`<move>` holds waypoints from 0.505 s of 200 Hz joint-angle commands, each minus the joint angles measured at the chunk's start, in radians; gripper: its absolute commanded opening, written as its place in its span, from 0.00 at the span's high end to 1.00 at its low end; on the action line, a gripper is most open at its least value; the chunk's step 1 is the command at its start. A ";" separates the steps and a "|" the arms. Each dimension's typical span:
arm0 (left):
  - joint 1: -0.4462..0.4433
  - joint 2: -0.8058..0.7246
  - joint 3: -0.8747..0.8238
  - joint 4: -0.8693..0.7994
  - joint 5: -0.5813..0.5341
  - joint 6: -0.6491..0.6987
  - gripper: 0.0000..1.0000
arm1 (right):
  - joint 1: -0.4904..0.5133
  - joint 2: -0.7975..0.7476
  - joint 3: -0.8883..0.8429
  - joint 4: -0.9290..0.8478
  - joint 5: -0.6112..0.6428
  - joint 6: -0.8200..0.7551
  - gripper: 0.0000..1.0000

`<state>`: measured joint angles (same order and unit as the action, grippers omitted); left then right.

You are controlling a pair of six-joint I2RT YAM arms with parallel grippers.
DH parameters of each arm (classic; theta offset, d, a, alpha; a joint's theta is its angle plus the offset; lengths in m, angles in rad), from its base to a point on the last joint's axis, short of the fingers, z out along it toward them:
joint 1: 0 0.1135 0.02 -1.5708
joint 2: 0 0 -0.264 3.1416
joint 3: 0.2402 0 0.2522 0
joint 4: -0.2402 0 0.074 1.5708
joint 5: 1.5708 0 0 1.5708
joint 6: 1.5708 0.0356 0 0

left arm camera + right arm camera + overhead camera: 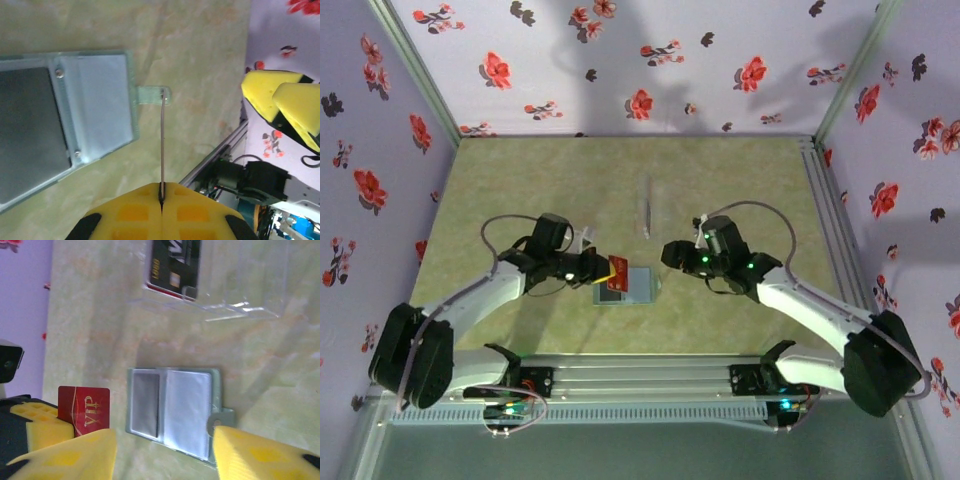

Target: Put the credit cards into the card holder

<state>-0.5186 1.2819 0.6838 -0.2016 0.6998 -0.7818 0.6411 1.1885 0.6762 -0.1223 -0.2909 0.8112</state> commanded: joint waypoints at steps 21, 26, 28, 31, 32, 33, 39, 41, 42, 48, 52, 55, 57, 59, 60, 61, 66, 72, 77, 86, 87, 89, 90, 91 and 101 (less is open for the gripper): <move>-0.005 0.164 -0.005 0.020 -0.017 0.058 1.00 | 0.030 0.110 -0.044 -0.014 0.057 -0.041 0.46; -0.004 0.179 -0.004 0.024 -0.017 0.059 1.00 | 0.033 0.120 -0.039 -0.022 0.065 -0.042 0.45; -0.004 0.186 -0.002 0.025 -0.017 0.060 1.00 | 0.036 0.124 -0.037 -0.025 0.067 -0.043 0.45; -0.005 0.193 0.001 0.024 -0.018 0.062 1.00 | 0.039 0.131 -0.031 -0.031 0.071 -0.044 0.44; -0.004 0.196 0.001 0.024 -0.018 0.062 1.00 | 0.039 0.134 -0.029 -0.033 0.072 -0.044 0.44; -0.005 0.198 0.002 0.024 -0.018 0.062 1.00 | 0.040 0.136 -0.028 -0.035 0.074 -0.044 0.44; -0.004 0.209 0.003 0.024 -0.021 0.066 1.00 | 0.049 0.147 -0.021 -0.044 0.082 -0.046 0.43; -0.004 0.213 0.003 0.024 -0.023 0.067 1.00 | 0.052 0.152 -0.018 -0.046 0.085 -0.047 0.43; -0.004 0.214 0.003 0.025 -0.024 0.067 1.00 | 0.055 0.153 -0.017 -0.046 0.088 -0.047 0.43; -0.005 0.223 0.004 0.025 -0.029 0.072 1.00 | 0.064 0.164 -0.013 -0.045 0.096 -0.049 0.43; -0.004 0.228 0.003 0.026 -0.032 0.073 1.00 | 0.071 0.169 -0.011 -0.043 0.103 -0.050 0.43; -0.004 0.231 0.005 0.027 -0.034 0.075 1.00 | 0.077 0.173 -0.009 -0.042 0.107 -0.050 0.43; -0.004 0.233 0.006 0.027 -0.034 0.077 1.00 | 0.079 0.175 -0.008 -0.040 0.111 -0.050 0.43; -0.004 0.235 0.007 0.026 -0.035 0.078 1.00 | 0.081 0.177 -0.007 -0.038 0.116 -0.050 0.43; -0.004 0.237 0.008 0.025 -0.035 0.079 1.00 | 0.082 0.178 -0.006 -0.038 0.117 -0.050 0.43; -0.004 0.238 0.009 0.024 -0.036 0.080 1.00 | 0.082 0.179 -0.006 -0.038 0.118 -0.050 0.43; -0.004 0.243 0.014 0.019 -0.036 0.084 1.00 | 0.088 0.187 -0.002 -0.034 0.125 -0.049 0.43; -0.004 0.245 0.020 0.005 -0.038 0.090 1.00 | 0.093 0.196 0.001 -0.031 0.130 -0.046 0.43; -0.004 0.247 0.027 -0.010 -0.043 0.098 1.00 | 0.096 0.204 0.005 -0.028 0.131 -0.043 0.43; -0.004 0.243 0.033 -0.033 -0.060 0.113 1.00 | 0.102 0.218 0.011 -0.018 0.131 -0.043 0.43; -0.004 0.244 0.034 -0.036 -0.062 0.115 1.00 | 0.103 0.219 0.012 -0.018 0.131 -0.043 0.43; -0.004 0.243 0.034 -0.039 -0.067 0.118 1.00 | 0.105 0.223 0.014 -0.016 0.131 -0.043 0.43; -0.004 0.243 0.034 -0.042 -0.070 0.119 1.00 | 0.106 0.223 0.015 -0.015 0.132 -0.044 0.44; -0.004 0.243 0.035 -0.045 -0.072 0.121 1.00 | 0.107 0.225 0.016 -0.015 0.132 -0.044 0.44; -0.003 0.250 0.041 -0.062 -0.085 0.139 1.00 | 0.114 0.241 0.023 -0.013 0.144 -0.053 0.45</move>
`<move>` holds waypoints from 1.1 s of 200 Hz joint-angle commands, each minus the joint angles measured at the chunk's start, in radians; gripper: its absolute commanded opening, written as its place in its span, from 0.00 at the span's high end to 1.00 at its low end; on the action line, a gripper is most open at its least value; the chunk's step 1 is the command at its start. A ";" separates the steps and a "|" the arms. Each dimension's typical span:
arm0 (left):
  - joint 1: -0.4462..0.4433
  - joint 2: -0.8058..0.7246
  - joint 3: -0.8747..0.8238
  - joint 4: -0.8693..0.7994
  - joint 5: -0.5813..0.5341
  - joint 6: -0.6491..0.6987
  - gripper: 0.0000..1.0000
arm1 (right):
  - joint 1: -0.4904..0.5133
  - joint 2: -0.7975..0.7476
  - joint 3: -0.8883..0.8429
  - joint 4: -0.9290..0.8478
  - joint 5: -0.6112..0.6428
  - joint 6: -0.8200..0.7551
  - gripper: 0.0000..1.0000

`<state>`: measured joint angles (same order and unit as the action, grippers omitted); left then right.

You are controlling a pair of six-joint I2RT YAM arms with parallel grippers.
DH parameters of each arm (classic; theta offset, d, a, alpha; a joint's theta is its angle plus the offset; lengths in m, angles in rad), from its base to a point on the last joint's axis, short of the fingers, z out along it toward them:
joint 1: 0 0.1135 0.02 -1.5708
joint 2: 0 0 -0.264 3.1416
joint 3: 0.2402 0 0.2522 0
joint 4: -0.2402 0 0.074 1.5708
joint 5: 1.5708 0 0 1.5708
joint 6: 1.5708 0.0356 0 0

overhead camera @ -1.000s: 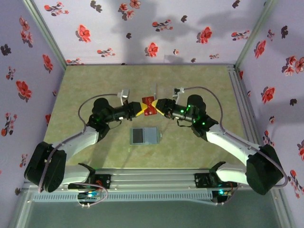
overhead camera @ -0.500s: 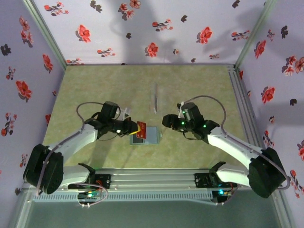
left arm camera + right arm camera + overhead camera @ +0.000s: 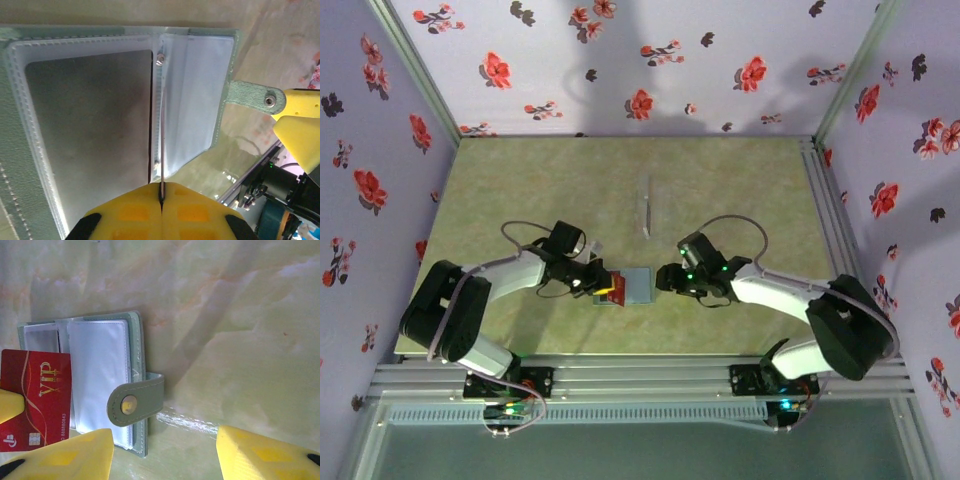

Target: Put the credit cards into the card holder

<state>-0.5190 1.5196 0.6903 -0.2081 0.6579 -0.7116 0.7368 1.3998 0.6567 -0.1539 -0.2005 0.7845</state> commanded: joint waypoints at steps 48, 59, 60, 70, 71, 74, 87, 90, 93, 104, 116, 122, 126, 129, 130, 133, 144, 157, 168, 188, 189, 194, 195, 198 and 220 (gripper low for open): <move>-0.001 0.066 0.031 -0.008 -0.017 0.067 1.00 | 0.020 0.083 0.071 0.020 0.076 -0.045 0.77; -0.002 0.070 0.026 0.023 0.002 0.056 1.00 | 0.020 0.087 0.071 0.016 0.083 -0.047 0.81; -0.002 0.070 0.026 0.025 0.003 0.055 1.00 | 0.021 0.087 0.071 0.015 0.084 -0.047 0.82; -0.004 0.064 0.024 0.033 0.006 0.047 1.00 | 0.021 0.087 0.071 0.014 0.087 -0.043 0.86; -0.003 0.063 0.023 0.034 0.006 0.046 1.00 | 0.021 0.087 0.070 0.014 0.087 -0.042 0.86; -0.002 0.059 0.020 0.038 0.006 0.045 1.00 | 0.020 0.087 0.069 0.015 0.086 -0.041 0.88; -0.002 0.037 0.006 0.062 0.002 0.042 1.00 | 0.020 0.085 0.061 0.026 0.079 -0.041 0.93; -0.001 0.031 0.003 0.067 0.001 0.040 1.00 | 0.020 0.086 0.059 0.028 0.081 -0.041 0.94; -0.001 0.029 0.000 0.072 0.001 0.040 1.00 | 0.021 0.085 0.058 0.028 0.083 -0.041 0.95; -0.002 0.017 0.001 0.070 0.006 0.043 1.00 | 0.021 0.086 0.051 0.027 0.094 -0.041 0.97; -0.002 0.001 0.003 0.061 0.009 0.044 1.00 | 0.021 0.087 0.050 0.025 0.100 -0.037 0.98; -0.002 -0.009 -0.001 0.061 0.011 0.045 1.00 | 0.021 0.087 0.049 0.029 0.097 -0.036 0.98; -0.003 -0.015 -0.005 0.063 0.011 0.044 1.00 | 0.021 0.087 0.048 0.032 0.095 -0.037 0.99; -0.002 -0.019 -0.007 0.067 0.011 0.044 1.00 | 0.021 0.087 0.048 0.034 0.095 -0.039 0.98; -0.002 -0.020 -0.009 0.069 0.011 0.044 1.00 | 0.020 0.087 0.049 0.035 0.094 -0.039 0.99; -0.002 -0.023 -0.012 0.072 0.010 0.044 1.00 | 0.020 0.087 0.048 0.036 0.094 -0.040 0.99; -0.001 -0.024 -0.017 0.076 0.009 0.049 1.00 | 0.020 0.090 0.046 0.037 0.100 -0.046 0.99; -0.003 -0.018 -0.015 0.078 0.008 0.048 1.00 | 0.020 0.097 0.049 0.035 0.105 -0.047 1.00; -0.006 -0.014 -0.020 0.101 0.008 0.040 1.00 | 0.021 0.103 0.053 0.042 0.096 -0.042 1.00; -0.007 0.008 -0.031 0.154 0.012 0.022 1.00 | 0.021 0.113 0.048 0.079 0.072 -0.046 1.00; -0.007 0.010 -0.031 0.156 0.012 0.023 1.00 | 0.020 0.115 0.048 0.080 0.072 -0.046 1.00; -0.008 0.017 -0.028 0.155 0.015 0.025 1.00 | 0.021 0.118 0.048 0.080 0.072 -0.047 1.00; -0.009 0.018 -0.027 0.154 0.015 0.025 1.00 | 0.020 0.118 0.048 0.080 0.072 -0.047 1.00; -0.009 0.023 -0.027 0.152 0.016 0.027 1.00 | 0.021 0.120 0.050 0.080 0.072 -0.047 1.00; -0.009 0.028 -0.025 0.153 0.022 0.037 1.00 | 0.021 0.126 0.054 0.086 0.061 -0.042 1.00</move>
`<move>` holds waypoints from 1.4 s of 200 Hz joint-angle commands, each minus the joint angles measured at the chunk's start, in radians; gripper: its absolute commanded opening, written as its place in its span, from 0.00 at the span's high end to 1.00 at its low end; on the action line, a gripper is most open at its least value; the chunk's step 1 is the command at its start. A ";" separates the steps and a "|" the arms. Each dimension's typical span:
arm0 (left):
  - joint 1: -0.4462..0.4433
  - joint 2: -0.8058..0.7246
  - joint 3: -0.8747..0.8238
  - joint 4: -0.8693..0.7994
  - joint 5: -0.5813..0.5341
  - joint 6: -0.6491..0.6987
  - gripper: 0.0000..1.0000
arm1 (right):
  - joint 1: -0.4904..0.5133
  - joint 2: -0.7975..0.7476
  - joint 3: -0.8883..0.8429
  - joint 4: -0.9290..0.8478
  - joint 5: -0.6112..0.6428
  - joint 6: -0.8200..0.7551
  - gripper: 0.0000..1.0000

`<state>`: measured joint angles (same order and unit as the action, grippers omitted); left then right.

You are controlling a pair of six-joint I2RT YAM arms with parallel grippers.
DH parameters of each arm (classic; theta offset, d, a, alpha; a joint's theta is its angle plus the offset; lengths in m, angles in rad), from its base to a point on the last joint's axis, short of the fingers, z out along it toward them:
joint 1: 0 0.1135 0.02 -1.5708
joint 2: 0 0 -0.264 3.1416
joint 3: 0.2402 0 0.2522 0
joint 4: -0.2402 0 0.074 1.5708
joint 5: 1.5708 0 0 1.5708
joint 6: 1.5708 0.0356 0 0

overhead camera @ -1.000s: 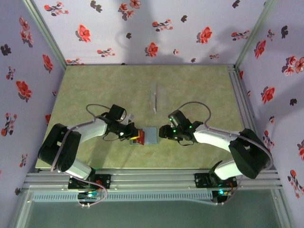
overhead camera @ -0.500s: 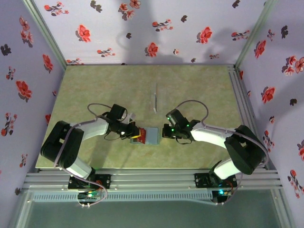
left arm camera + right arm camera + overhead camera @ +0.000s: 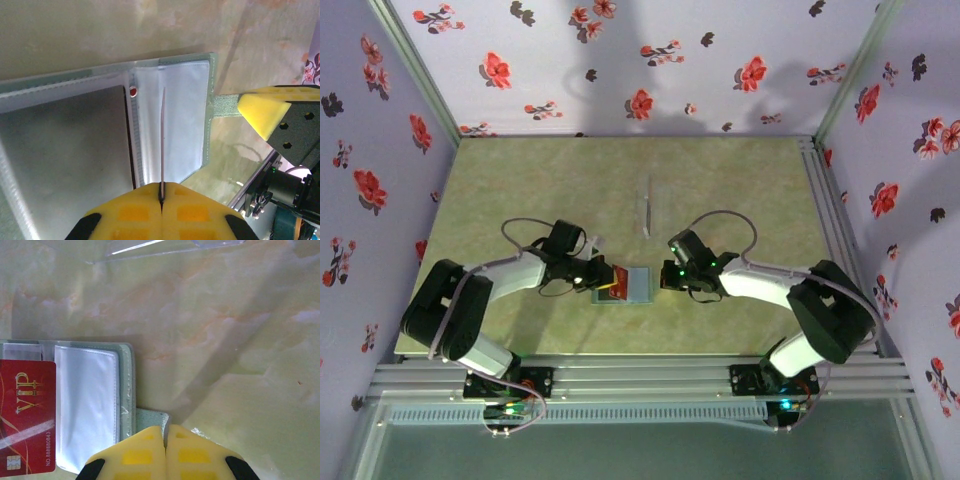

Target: Put the credit cards into the card holder

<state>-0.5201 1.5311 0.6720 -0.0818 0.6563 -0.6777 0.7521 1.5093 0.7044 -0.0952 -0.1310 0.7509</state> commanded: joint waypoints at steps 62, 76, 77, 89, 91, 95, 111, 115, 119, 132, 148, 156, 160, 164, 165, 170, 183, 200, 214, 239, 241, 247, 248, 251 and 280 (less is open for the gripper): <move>0.004 0.017 0.006 -0.062 -0.019 0.036 1.00 | 0.004 0.023 0.004 0.018 0.002 -0.020 1.00; 0.009 0.015 0.019 -0.090 -0.018 0.043 1.00 | 0.006 0.017 0.001 0.010 0.013 -0.021 1.00; 0.009 0.015 0.020 -0.092 -0.018 0.043 1.00 | 0.005 0.016 0.000 0.009 0.013 -0.021 1.00; 0.011 0.012 0.032 -0.108 -0.018 0.045 1.00 | 0.005 0.008 0.001 0.011 0.000 -0.014 1.00; 0.010 0.012 0.032 -0.108 -0.018 0.043 1.00 | 0.005 0.007 0.000 0.013 -0.003 -0.012 1.00; 0.010 0.013 0.034 -0.112 -0.019 0.042 1.00 | 0.005 0.003 -0.001 0.016 -0.007 -0.011 1.00; 0.014 0.013 0.035 -0.122 -0.030 0.038 1.00 | 0.006 -0.010 -0.008 0.012 0.000 -0.014 1.00; 0.015 0.011 0.038 -0.126 -0.037 0.039 1.00 | 0.005 -0.012 -0.009 0.010 0.005 -0.015 1.00; 0.015 0.010 0.037 -0.131 -0.042 0.040 1.00 | 0.006 -0.013 -0.008 0.007 0.007 -0.016 1.00; 0.017 -0.001 0.036 -0.136 -0.059 0.036 1.00 | 0.005 -0.013 -0.004 -0.006 0.004 -0.011 1.00; 0.017 -0.002 0.017 -0.094 -0.041 0.020 1.00 | 0.006 -0.014 0.004 -0.002 -0.020 -0.007 1.00; 0.017 0.006 0.015 -0.086 -0.036 0.015 1.00 | 0.005 -0.016 0.007 -0.003 -0.021 -0.008 1.00; 0.016 0.010 0.014 -0.085 -0.035 0.016 1.00 | 0.005 -0.017 0.008 -0.004 -0.020 -0.011 1.00; 0.016 0.015 0.014 -0.085 -0.034 0.018 1.00 | 0.005 -0.017 0.010 -0.007 -0.018 -0.012 1.00; 0.017 0.016 0.015 -0.086 -0.034 0.018 1.00 | 0.004 -0.017 0.011 -0.008 -0.017 -0.012 1.00; 0.016 0.019 0.015 -0.089 -0.034 0.019 1.00 | 0.005 -0.015 0.017 -0.012 -0.016 -0.013 1.00; 0.017 0.016 0.013 -0.089 -0.037 0.017 1.00 | 0.006 -0.011 0.031 -0.024 -0.023 -0.015 1.00; 0.017 0.000 0.006 -0.087 -0.057 0.013 1.00 | 0.005 -0.006 0.041 -0.031 -0.029 -0.023 1.00; 0.017 -0.018 0.017 -0.112 -0.070 0.022 1.00 | 0.005 -0.005 0.043 -0.043 -0.017 -0.027 1.00; 0.017 -0.043 0.029 -0.149 -0.075 0.044 1.00 | 0.006 -0.002 0.041 -0.036 -0.024 -0.020 1.00; 0.017 -0.044 0.028 -0.149 -0.075 0.044 1.00 | 0.006 -0.002 0.041 -0.035 -0.024 -0.020 1.00; 0.017 -0.044 0.028 -0.150 -0.075 0.048 1.00 | 0.005 -0.001 0.041 -0.035 -0.023 -0.022 1.00; 0.018 -0.044 0.028 -0.151 -0.075 0.048 1.00 | 0.005 0.000 0.040 -0.035 -0.021 -0.022 1.00; 0.018 -0.043 0.027 -0.151 -0.075 0.049 1.00 | 0.004 0.000 0.040 -0.035 -0.020 -0.023 1.00; 0.020 -0.031 0.029 -0.154 -0.072 0.052 1.00 | 0.005 0.008 0.043 -0.032 -0.023 -0.019 1.00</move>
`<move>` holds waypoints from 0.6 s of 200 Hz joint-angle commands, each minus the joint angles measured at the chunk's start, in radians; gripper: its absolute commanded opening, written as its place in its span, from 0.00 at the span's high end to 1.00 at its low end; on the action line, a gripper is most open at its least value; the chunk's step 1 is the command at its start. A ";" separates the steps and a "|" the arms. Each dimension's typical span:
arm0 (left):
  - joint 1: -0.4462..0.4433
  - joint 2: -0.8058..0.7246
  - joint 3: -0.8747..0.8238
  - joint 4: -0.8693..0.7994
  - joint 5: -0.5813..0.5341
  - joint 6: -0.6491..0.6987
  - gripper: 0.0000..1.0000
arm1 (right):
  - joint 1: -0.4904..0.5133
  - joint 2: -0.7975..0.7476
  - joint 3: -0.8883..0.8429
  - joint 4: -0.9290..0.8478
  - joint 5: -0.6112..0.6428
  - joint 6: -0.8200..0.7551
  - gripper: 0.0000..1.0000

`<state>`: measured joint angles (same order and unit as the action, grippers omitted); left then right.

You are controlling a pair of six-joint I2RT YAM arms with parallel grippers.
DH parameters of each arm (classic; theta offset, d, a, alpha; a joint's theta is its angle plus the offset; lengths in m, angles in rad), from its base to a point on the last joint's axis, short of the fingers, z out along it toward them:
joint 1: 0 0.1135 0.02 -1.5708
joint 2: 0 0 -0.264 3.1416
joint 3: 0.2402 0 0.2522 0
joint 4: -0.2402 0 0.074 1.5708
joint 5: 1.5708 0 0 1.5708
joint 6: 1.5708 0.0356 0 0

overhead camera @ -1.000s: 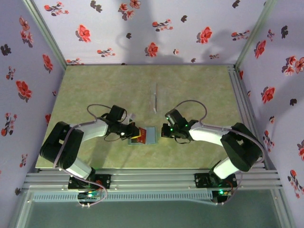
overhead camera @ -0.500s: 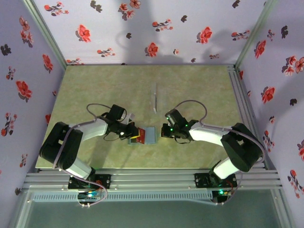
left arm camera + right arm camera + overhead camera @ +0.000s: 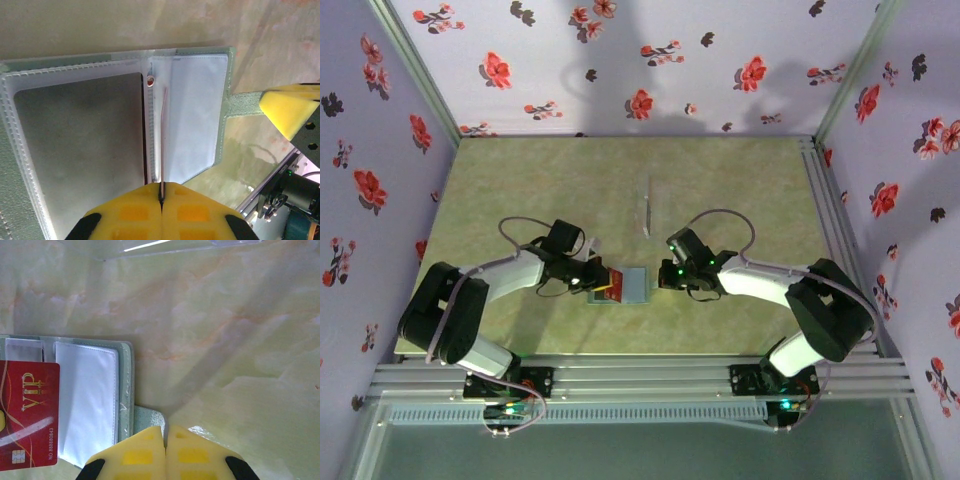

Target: Put the credit cards into the card holder

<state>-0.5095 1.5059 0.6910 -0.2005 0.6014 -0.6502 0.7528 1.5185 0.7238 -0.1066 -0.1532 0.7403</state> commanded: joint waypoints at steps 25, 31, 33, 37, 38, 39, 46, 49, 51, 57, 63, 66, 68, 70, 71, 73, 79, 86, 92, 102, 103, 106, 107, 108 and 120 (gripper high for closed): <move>0.011 0.007 0.005 -0.008 -0.005 0.030 1.00 | 0.005 0.008 0.030 -0.024 0.000 -0.015 1.00; 0.012 0.011 0.007 -0.006 0.004 0.035 1.00 | 0.005 0.008 0.031 -0.025 0.000 -0.014 1.00; 0.012 0.013 0.007 -0.005 0.007 0.036 1.00 | 0.004 0.008 0.031 -0.026 0.000 -0.013 1.00; 0.012 0.017 0.009 -0.003 0.014 0.038 1.00 | 0.004 0.009 0.032 -0.025 -0.002 -0.012 1.00; 0.012 0.018 0.009 -0.002 0.015 0.038 1.00 | 0.004 0.009 0.033 -0.025 -0.003 -0.012 1.00; 0.012 0.018 0.009 -0.002 0.017 0.038 1.00 | 0.004 0.009 0.034 -0.025 -0.003 -0.012 1.00; 0.011 0.025 0.009 0.006 0.026 0.040 1.00 | 0.004 0.011 0.035 -0.025 -0.009 -0.012 1.00; 0.012 0.028 0.008 0.011 0.031 0.039 1.00 | 0.004 0.010 0.035 -0.024 -0.011 -0.012 1.00; 0.012 0.029 0.007 0.014 0.033 0.039 1.00 | 0.004 0.010 0.035 -0.024 -0.011 -0.012 1.00; 0.012 0.034 0.004 0.020 0.036 0.038 1.00 | 0.005 0.011 0.035 -0.024 -0.010 -0.016 1.00; 0.012 0.042 0.006 0.023 0.034 0.041 1.00 | 0.004 0.011 0.035 -0.026 -0.007 -0.020 1.00; 0.012 0.046 0.008 0.021 0.034 0.043 1.00 | 0.005 0.012 0.036 -0.028 -0.004 -0.020 1.00; 0.012 0.048 0.008 0.021 0.034 0.044 1.00 | 0.005 0.012 0.037 -0.029 -0.004 -0.021 1.00; 0.012 0.051 0.010 0.020 0.034 0.045 1.00 | 0.005 0.013 0.037 -0.030 -0.003 -0.021 1.00; 0.012 0.053 0.011 0.020 0.034 0.045 1.00 | 0.005 0.014 0.037 -0.030 -0.002 -0.021 1.00; 0.012 0.056 0.012 0.018 0.034 0.046 1.00 | 0.004 0.015 0.036 -0.030 -0.003 -0.020 1.00; 0.012 0.063 0.015 0.014 0.035 0.047 1.00 | 0.004 0.017 0.037 -0.029 -0.004 -0.017 1.00; 0.012 0.070 0.016 0.014 0.035 0.047 1.00 | 0.005 0.019 0.037 -0.024 -0.010 -0.012 1.00; 0.012 0.075 0.015 0.015 0.034 0.046 1.00 | 0.004 0.020 0.035 -0.019 -0.015 -0.009 1.00; 0.012 0.084 0.013 0.019 0.031 0.046 1.00 | 0.005 0.020 0.032 -0.013 -0.017 -0.008 1.00; 0.012 0.085 0.013 0.019 0.031 0.046 1.00 | 0.005 0.020 0.032 -0.012 -0.017 -0.008 1.00; 0.012 0.087 0.016 0.019 0.031 0.046 1.00 | 0.004 0.020 0.031 -0.012 -0.016 -0.008 1.00; 0.012 0.090 0.015 0.019 0.031 0.046 1.00 | 0.004 0.021 0.031 -0.012 -0.015 -0.008 1.00; 0.012 0.091 0.016 0.019 0.031 0.046 1.00 | 0.004 0.021 0.030 -0.012 -0.015 -0.008 1.00; 0.012 0.101 0.022 0.018 0.036 0.046 1.00 | 0.004 0.020 0.027 -0.014 -0.008 -0.009 1.00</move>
<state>-0.5037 1.5726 0.6949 -0.1673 0.6373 -0.6315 0.7528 1.5265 0.7326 -0.1101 -0.1612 0.7395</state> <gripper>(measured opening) 0.063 0.039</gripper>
